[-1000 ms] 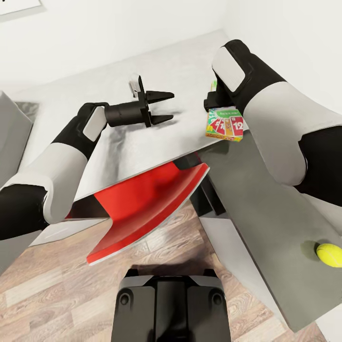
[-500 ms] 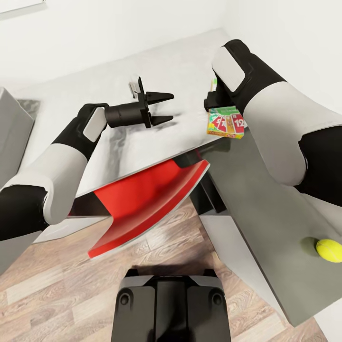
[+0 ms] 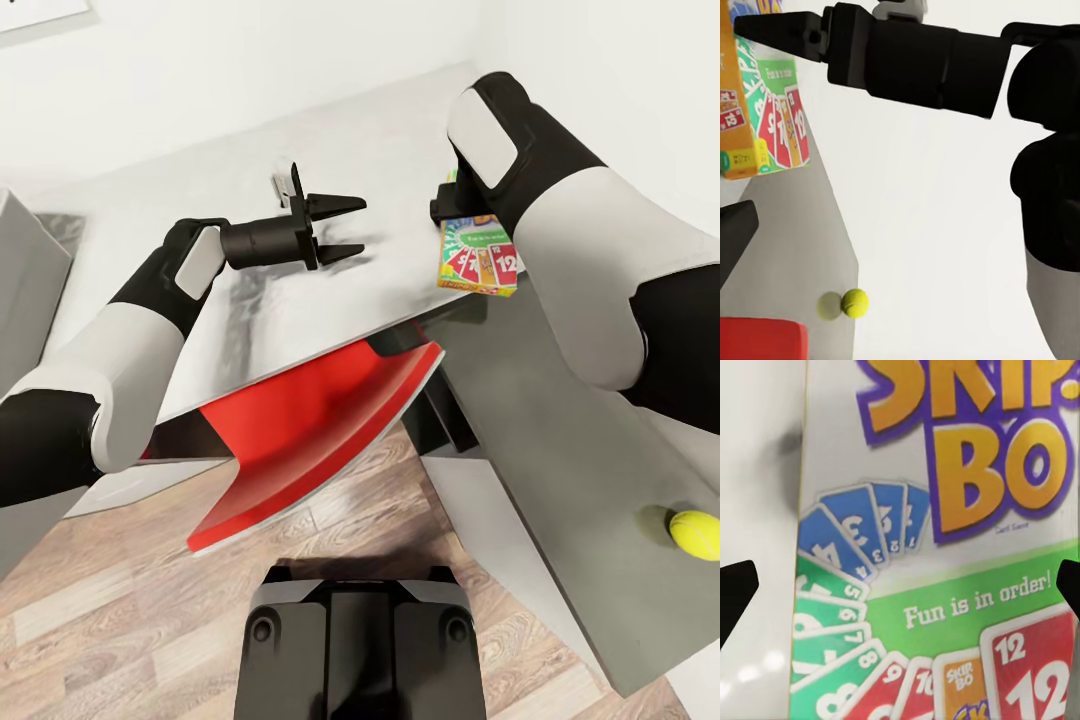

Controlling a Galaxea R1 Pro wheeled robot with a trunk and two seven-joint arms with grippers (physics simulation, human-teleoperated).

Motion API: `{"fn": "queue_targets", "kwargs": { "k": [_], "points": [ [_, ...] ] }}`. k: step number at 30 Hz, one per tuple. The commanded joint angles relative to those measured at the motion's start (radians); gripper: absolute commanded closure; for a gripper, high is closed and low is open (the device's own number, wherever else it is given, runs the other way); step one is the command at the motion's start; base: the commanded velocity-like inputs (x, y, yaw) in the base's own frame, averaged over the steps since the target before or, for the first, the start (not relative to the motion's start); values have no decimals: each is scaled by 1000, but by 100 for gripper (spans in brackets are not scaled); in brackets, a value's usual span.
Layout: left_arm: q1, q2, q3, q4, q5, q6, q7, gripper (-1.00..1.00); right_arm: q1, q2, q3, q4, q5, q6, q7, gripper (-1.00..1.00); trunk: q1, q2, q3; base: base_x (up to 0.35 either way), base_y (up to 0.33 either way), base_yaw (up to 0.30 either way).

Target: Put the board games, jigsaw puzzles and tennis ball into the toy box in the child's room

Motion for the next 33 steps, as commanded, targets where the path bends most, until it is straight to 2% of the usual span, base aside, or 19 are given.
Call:
{"fn": "queue_targets", "kwargs": {
  "k": [1, 12, 21, 33],
  "points": [
    [-1, 0, -2, 1, 1, 4, -4, -100, -1, 0, 4, 0, -10, 2, -9, -100, 1, -2, -1, 20, 0, 0],
    [1, 0, -1, 1, 1, 4, -4, -100, -1, 0, 3, -4, -9, -49, -7, -100, 1, -2, -1, 25, 0, 0],
    [1, 5, -2, 1, 1, 4, -4, -100, -1, 0, 3, -86, -9, -62, -6, -100, 1, -2, -1, 25, 0, 0],
    [8, 7, -2, 1, 1, 4, -4, -100, 3, 0, 3, -133, -9, -63, -6, -100, 1, -2, -1, 13, 0, 0]
  ]
}}
